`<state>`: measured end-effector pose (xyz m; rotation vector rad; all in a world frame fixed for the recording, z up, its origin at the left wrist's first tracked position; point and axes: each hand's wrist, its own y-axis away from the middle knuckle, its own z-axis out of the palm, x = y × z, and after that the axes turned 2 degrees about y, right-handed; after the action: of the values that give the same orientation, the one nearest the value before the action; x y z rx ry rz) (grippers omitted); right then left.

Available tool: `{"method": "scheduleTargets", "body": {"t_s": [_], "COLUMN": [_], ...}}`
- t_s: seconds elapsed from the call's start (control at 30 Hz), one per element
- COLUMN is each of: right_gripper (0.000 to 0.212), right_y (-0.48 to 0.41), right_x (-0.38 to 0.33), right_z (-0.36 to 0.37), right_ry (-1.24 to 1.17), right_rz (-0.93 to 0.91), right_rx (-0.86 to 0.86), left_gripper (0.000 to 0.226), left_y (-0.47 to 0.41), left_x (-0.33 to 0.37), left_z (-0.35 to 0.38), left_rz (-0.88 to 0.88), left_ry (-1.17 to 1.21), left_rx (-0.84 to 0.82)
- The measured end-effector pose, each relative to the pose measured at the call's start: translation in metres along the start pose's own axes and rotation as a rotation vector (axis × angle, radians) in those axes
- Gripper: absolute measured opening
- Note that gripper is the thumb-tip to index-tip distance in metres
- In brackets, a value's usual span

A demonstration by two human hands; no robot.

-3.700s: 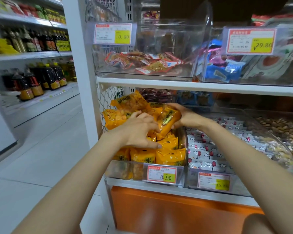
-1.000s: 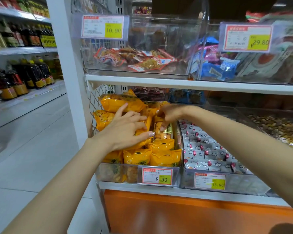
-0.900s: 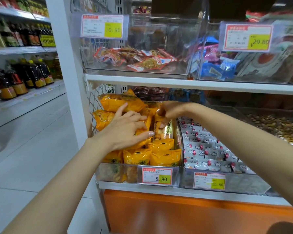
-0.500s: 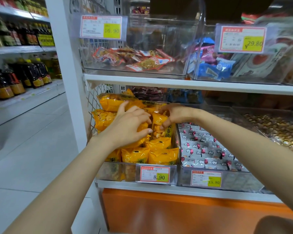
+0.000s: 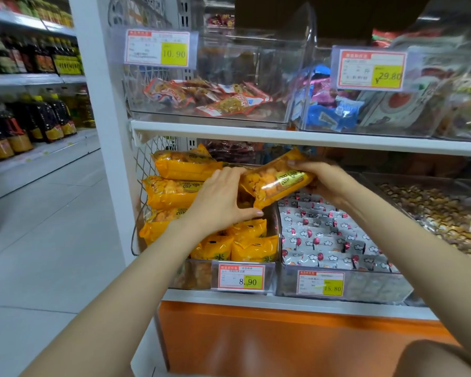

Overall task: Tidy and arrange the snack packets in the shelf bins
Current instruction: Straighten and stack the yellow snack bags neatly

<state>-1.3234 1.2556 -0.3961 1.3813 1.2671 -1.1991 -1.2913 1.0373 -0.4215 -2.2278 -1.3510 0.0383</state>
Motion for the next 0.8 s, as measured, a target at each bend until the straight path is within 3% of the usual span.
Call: {"method": "scheduleTargets", "body": {"t_s": [0.17,0.33,0.4,0.5,0.67,0.8], "right_gripper": [0.047,0.033,0.029,0.033,0.049,0.051], "right_y": [0.013,0.025,0.027,0.029,0.032,0.034], "right_x": [0.007,0.013,0.016,0.020,0.018,0.015], "right_z": [-0.006,-0.003,0.003,0.012,0.010,-0.005], "right_ry": [-0.064,-0.289,-0.369,-0.298,-0.266,-0.264], "right_rz": [0.023,0.021,0.025,0.036,0.008,-0.057], "right_rx": [-0.133,-0.227,-0.221,-0.173,-0.039,0.073], "left_gripper": [0.084,0.071,0.069,0.070,0.059,0.042], "left_y": [-0.004,-0.005,-0.007,-0.008,-0.015,-0.045], "left_x": [0.008,0.013,0.017,0.027,0.022,0.014], "left_z": [0.005,0.013,0.016,0.019,-0.002,-0.015], "left_rz": [0.001,-0.035,-0.094,-0.121,-0.036,0.035], "left_ry": [-0.053,-0.054,-0.010,0.014,0.100,-0.071], "left_rx": [0.074,0.165,0.191,0.168,-0.067,-0.366]}}
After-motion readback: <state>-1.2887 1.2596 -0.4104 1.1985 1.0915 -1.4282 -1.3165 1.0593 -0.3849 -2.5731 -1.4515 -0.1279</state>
